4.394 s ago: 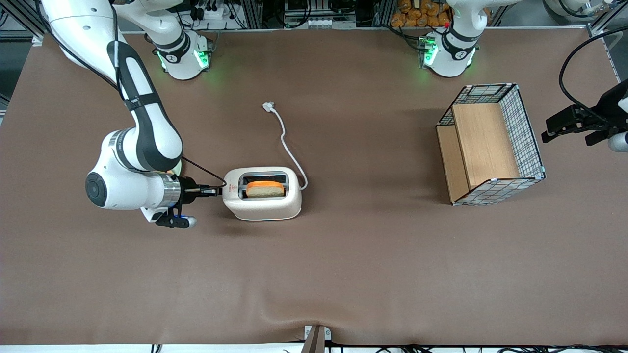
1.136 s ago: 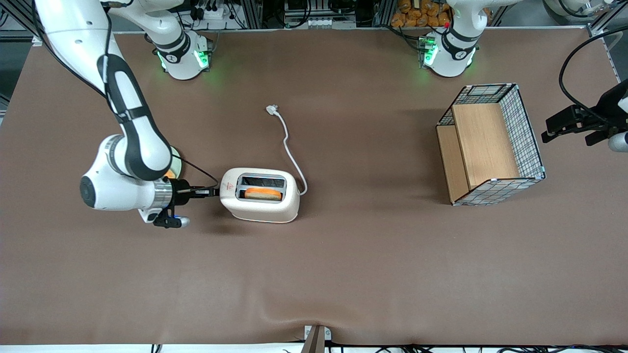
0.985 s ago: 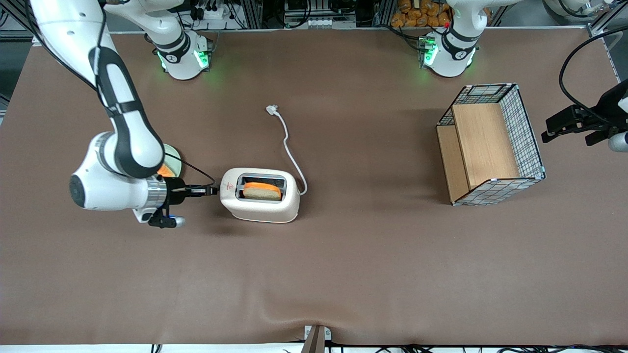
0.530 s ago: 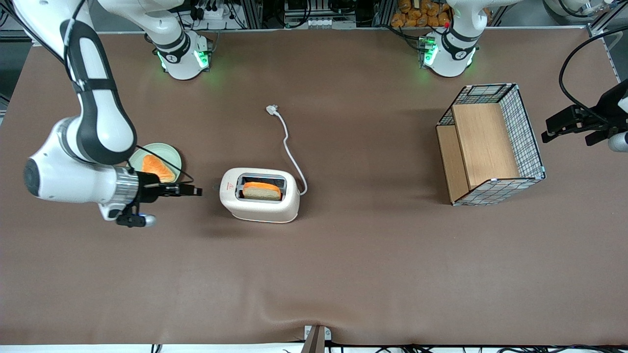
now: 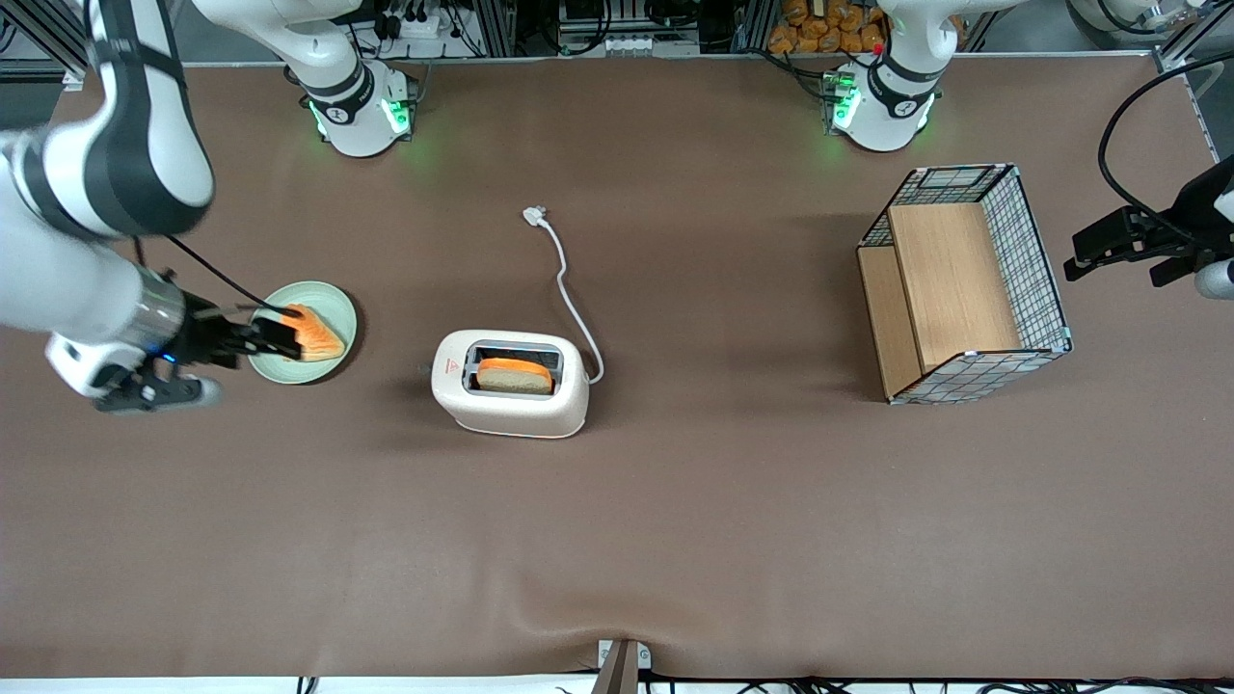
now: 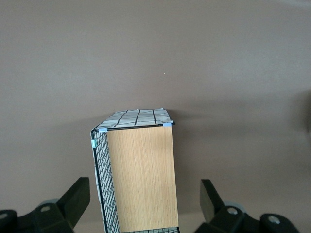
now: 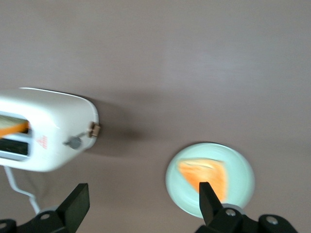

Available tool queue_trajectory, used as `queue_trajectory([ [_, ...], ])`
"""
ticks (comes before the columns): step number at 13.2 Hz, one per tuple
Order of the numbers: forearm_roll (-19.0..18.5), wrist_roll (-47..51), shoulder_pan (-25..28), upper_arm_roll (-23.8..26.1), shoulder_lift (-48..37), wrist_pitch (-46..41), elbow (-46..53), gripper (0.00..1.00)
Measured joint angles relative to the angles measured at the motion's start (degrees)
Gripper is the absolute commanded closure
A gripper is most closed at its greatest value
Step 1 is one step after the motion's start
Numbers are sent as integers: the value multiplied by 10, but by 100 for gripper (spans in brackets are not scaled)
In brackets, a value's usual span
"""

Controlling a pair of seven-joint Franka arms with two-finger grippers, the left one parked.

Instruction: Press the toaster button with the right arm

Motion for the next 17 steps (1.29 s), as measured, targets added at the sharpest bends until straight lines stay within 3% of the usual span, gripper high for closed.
queue_trajectory([
  [6,-43,-33,-74,-3,-107,-95,12,0],
  [9,-45,-31,-88,-3,-109,-162,63,0],
  [17,-45,0,-90,-2,-90,-220,107,0],
])
